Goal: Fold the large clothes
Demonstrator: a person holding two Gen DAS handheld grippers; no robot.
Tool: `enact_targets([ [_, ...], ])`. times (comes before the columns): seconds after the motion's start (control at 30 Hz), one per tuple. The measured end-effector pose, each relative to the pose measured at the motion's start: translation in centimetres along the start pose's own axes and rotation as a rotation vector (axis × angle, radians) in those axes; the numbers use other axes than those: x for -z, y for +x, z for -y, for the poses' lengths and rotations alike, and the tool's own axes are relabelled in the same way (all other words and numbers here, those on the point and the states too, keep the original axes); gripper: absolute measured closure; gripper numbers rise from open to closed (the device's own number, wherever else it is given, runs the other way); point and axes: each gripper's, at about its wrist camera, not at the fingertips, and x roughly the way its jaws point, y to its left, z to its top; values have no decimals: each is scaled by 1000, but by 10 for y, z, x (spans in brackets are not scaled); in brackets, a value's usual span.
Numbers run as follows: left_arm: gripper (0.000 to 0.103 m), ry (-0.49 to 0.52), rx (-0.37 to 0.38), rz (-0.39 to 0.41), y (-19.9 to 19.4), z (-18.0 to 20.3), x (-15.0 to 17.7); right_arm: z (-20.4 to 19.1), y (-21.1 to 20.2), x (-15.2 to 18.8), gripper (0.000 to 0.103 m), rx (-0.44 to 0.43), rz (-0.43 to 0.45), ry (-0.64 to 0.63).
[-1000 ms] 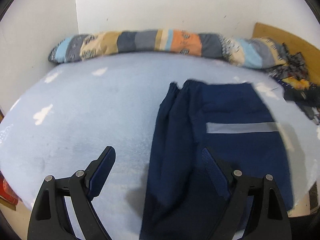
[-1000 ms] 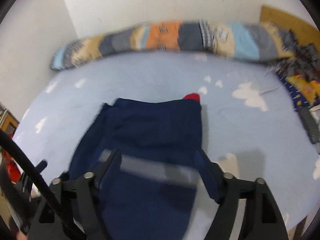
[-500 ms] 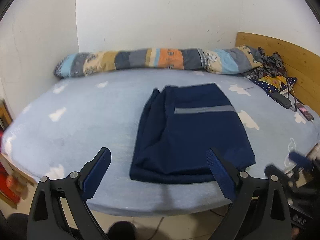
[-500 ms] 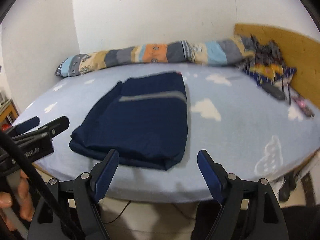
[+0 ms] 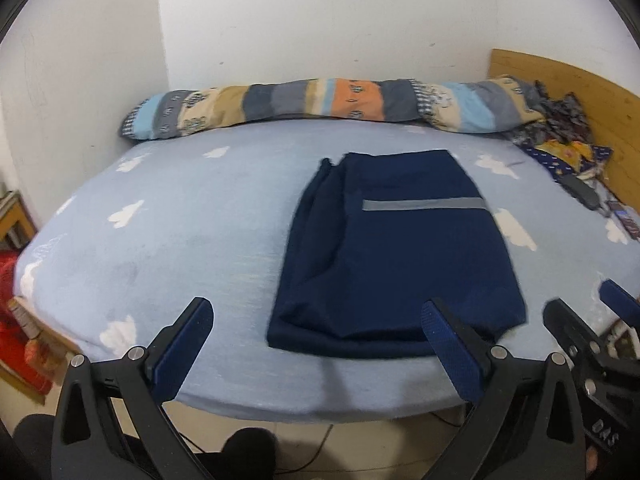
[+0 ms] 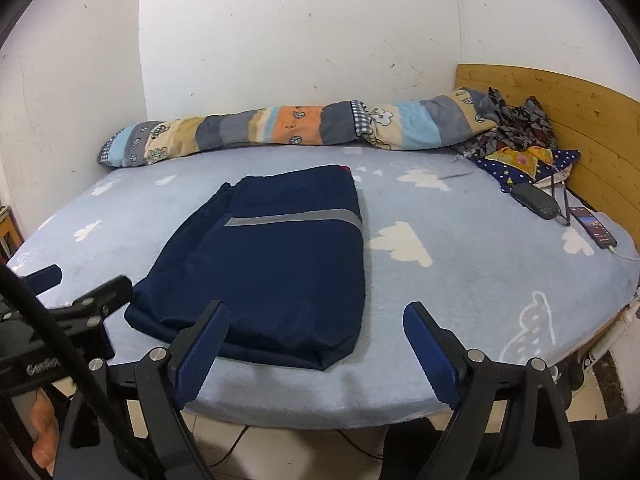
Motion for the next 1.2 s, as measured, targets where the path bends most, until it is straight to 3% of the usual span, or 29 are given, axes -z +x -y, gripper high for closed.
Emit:
enact_targets([
  [0.1,0,-4,-7,11,-3,-2,-4,-3,4,-1,11,9,-5,-15],
  [0.2,0,41,40,23,-7,-1,-6,-5,6,-1,11,9,-13,-18],
  [0.4,0,60,9,21,-7,5,-7,-4,5,-1,11,3,-12,-18],
  [0.57,0,69,-71,69,-16,8,-9,-2,3,-2,11,6,-9,-12],
  [0.9,0,46,-51,2,-8,-1,-9,-3,0,-2,11,10,-1,-27],
  [1.2,0,31,-71,-13,-4,-3,-8,-7,0,-2,11,9,2,-39],
])
